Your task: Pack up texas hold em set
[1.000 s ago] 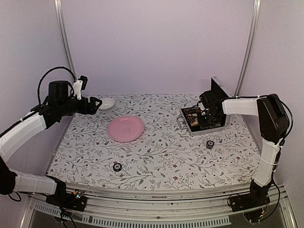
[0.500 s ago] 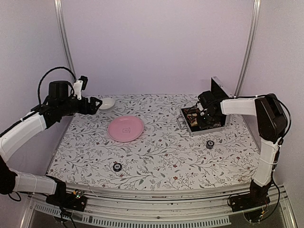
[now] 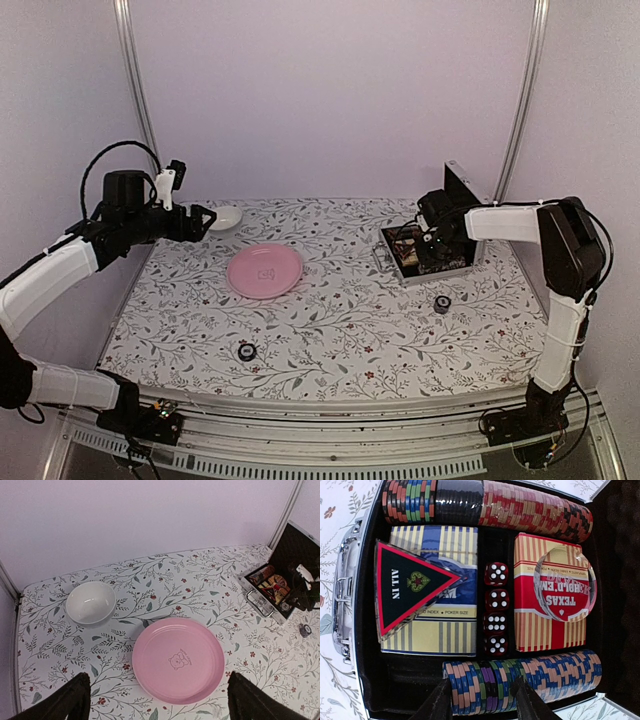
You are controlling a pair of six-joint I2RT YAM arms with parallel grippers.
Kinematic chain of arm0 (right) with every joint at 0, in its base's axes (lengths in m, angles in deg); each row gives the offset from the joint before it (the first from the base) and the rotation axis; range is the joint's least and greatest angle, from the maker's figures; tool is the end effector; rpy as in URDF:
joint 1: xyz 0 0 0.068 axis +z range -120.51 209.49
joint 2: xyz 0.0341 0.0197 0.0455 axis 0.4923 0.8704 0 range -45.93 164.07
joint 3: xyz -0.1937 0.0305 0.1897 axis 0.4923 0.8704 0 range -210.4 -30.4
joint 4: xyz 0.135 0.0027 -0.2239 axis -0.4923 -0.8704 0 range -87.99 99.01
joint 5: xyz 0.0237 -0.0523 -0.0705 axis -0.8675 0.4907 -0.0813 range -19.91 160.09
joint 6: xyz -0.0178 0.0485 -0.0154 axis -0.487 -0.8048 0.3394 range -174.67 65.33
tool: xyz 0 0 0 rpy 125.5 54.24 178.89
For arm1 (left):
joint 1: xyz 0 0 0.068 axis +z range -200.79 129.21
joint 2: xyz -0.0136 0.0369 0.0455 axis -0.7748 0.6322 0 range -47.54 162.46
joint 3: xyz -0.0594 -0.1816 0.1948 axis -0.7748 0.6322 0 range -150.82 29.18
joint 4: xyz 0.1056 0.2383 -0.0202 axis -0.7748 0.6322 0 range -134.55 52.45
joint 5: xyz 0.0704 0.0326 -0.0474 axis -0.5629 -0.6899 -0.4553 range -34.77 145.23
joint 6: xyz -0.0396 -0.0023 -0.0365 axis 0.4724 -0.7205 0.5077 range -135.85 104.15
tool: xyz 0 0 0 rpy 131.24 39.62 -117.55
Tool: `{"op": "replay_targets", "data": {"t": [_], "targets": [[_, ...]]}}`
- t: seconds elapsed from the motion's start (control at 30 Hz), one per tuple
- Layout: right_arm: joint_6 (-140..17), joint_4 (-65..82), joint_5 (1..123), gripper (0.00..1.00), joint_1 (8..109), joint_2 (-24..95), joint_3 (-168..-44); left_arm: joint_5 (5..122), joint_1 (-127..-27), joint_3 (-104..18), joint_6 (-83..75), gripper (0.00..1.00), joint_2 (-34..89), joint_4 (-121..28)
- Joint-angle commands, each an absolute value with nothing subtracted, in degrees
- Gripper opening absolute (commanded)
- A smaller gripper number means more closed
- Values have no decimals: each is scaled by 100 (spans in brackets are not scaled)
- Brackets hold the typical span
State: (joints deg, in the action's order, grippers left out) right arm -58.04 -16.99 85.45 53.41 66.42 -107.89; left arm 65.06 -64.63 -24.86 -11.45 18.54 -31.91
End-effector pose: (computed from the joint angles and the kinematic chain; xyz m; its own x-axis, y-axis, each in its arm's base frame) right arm 0.3772 0.1570 0.1722 -0.8132 -0.2984 -0.4997 -0.2255 0.9530 -0.2021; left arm 0.2550 -0.0691 0.3170 -0.4340 0.0291 -0.9005 0.3542 0.9245 -0.1408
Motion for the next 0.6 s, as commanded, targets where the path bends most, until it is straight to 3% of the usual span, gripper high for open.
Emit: {"op": "replay_targets", "data": {"t": [0.0,0.3,0.57], "targets": [[-5733,-1814,8809,46,5318,6598,-10897,6556,-6453,-2479,-1225,95,1882,-3335],[-5678,-1876,8973,50,5316,6563,-10879,6573,-6452,-2485,-1232,95,1890,-3332],[-5767,-1952,8389,67,5318,6146,-10997,6501,-6465,-2450,-1275,94,1931,-3312]]}}
